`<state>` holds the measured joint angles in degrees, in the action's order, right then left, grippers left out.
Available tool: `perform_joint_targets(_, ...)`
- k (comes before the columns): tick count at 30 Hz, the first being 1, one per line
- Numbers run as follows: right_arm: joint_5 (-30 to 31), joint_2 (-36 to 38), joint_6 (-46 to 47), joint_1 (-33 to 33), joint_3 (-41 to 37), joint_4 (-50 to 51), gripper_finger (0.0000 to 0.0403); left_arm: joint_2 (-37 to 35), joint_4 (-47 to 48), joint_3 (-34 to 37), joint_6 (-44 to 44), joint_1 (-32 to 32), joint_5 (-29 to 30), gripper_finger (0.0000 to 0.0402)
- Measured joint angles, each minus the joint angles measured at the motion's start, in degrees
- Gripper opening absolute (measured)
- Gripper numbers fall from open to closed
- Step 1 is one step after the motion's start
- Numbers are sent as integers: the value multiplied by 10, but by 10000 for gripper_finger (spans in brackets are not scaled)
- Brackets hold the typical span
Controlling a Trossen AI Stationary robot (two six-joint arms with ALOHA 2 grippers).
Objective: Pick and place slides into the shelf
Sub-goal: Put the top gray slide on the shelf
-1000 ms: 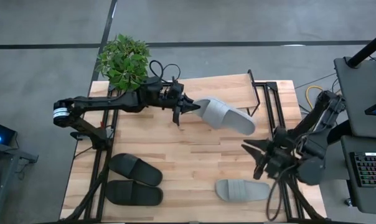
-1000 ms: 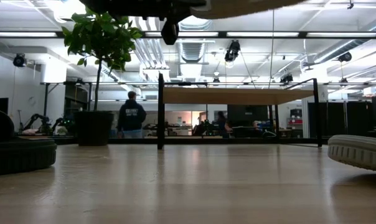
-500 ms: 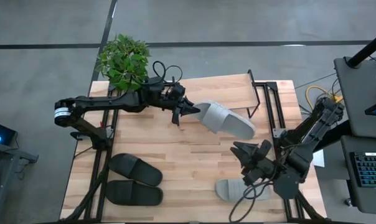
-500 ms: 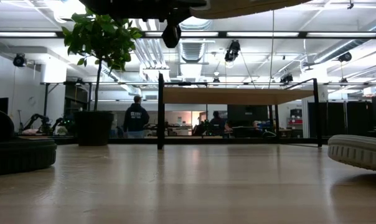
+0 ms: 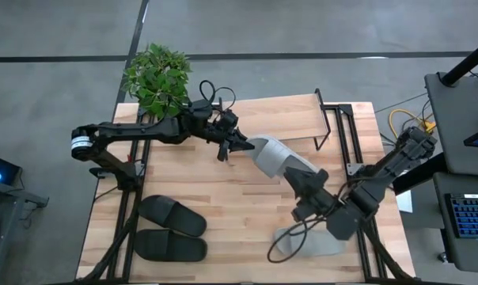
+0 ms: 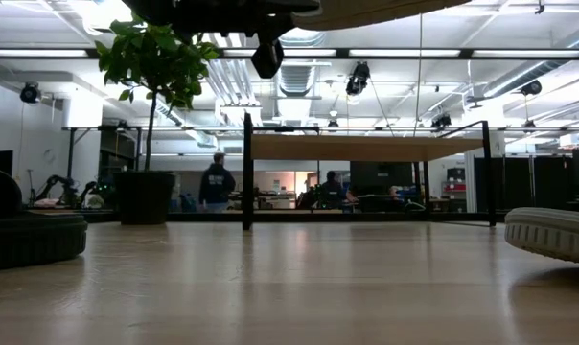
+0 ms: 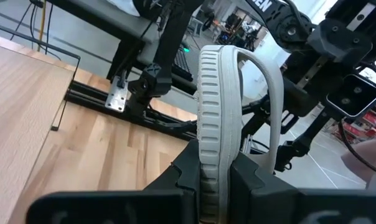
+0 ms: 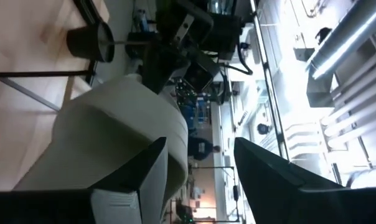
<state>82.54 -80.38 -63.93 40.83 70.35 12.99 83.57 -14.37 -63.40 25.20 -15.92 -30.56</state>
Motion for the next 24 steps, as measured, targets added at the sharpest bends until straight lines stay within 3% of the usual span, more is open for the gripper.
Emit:
perform_joint_targets(9,-26,0,-47,-38,0,2,177,0,0,0,1,0,-22,16)
perform_joint_targets(24,-31,11,-1,-39,0,32,170,-1,-8,-3,-1,0,-48,16)
